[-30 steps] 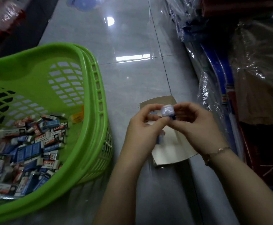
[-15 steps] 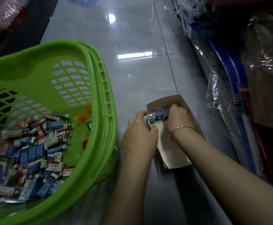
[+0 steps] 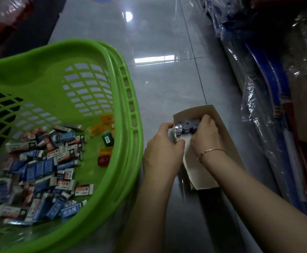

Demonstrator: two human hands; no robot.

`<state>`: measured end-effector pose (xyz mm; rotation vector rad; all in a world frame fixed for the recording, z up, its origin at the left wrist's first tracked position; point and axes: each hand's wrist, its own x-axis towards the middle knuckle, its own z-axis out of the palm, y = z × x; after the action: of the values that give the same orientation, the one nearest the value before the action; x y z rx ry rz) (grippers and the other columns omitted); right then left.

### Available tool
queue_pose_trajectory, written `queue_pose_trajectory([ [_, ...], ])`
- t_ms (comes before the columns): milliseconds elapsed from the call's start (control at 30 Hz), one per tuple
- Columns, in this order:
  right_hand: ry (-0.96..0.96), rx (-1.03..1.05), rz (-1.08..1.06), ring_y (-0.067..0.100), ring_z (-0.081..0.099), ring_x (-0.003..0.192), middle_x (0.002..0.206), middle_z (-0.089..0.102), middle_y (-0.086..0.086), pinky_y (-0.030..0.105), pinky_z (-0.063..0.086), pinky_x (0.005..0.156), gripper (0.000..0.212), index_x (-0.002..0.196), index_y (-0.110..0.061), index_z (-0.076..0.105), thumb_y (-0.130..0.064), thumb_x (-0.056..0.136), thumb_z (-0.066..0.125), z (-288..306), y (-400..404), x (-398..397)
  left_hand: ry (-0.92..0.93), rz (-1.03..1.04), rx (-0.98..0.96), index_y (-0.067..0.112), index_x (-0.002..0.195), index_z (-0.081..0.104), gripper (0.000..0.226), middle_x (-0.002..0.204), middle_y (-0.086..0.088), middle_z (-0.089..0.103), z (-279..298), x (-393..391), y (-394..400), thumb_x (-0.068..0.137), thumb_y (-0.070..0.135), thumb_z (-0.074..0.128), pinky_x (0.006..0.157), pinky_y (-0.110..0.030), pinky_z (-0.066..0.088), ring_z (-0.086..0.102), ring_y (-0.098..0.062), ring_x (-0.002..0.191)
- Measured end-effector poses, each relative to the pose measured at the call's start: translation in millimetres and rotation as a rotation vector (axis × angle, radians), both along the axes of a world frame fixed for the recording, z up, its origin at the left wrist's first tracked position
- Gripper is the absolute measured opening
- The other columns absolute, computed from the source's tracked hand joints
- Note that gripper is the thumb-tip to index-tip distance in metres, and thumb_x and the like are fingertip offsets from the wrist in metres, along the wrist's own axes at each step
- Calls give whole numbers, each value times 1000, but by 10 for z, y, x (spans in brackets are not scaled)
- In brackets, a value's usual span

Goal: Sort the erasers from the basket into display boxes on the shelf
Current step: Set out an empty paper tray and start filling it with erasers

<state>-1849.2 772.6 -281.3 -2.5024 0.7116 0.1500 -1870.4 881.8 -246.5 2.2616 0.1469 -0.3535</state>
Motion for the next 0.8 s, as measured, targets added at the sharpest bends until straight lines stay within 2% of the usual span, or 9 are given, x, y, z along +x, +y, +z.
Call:
queue_pose_trajectory([
  [333,16,-2,93,39,57,98,114,56,22,34,36,71,34,116,-6,31,-3,85,46,66,-76,-76,-25,-12,-50,30,120,51,39,87,-8,67,8,3,-4,84,37,62,75,-40,53,64,-28,84],
  [400,21,-12,119,35,56,92,108,59,20,32,37,69,29,111,-9,36,-4,85,46,147,-97,-110,-95,44,-84,22,105,54,25,74,-2,63,51,-15,-23,88,40,58,70,-39,51,63,-26,77],
  [467,-77,33,118,32,57,90,101,63,14,31,43,71,20,101,-12,48,-5,83,48,261,-128,-177,-111,142,-222,18,84,52,22,62,4,56,97,-42,-58,92,39,54,65,-40,51,60,-22,68],
  [533,-229,334,49,24,63,87,90,67,6,30,50,75,17,90,-16,61,-3,81,52,433,-135,-286,-17,249,-401,17,72,49,31,62,4,52,151,-47,-118,96,36,49,60,-37,49,53,-18,63],
  [600,-304,887,25,20,67,86,87,70,7,32,55,75,22,84,-15,67,2,80,53,689,-143,-412,112,322,-569,16,71,51,34,65,1,53,235,-40,-181,99,35,44,52,-27,41,50,-14,59],
  [633,-293,1063,74,20,68,87,89,71,8,31,57,74,23,87,-14,69,3,79,55,788,-161,-472,167,326,-637,14,77,56,34,68,-1,56,280,-39,-203,100,36,42,49,-24,39,51,-13,60],
  [700,-283,1058,251,18,68,90,94,72,5,28,57,76,29,94,-13,70,7,77,59,904,-210,-565,245,293,-731,10,92,63,39,78,-6,64,349,-48,-245,100,39,39,52,-23,42,59,-15,67],
  [767,-311,925,302,20,67,91,94,72,3,30,56,80,34,94,-13,71,12,74,60,964,-247,-603,292,275,-807,10,88,64,44,75,-5,66,394,-75,-270,100,43,38,54,-23,45,61,-13,66],
  [800,-329,945,265,22,67,90,93,73,4,31,56,81,34,91,-13,71,13,73,60,983,-267,-610,314,291,-876,9,83,61,45,70,-4,65,410,-85,-275,98,45,39,52,-21,45,59,-11,61],
])
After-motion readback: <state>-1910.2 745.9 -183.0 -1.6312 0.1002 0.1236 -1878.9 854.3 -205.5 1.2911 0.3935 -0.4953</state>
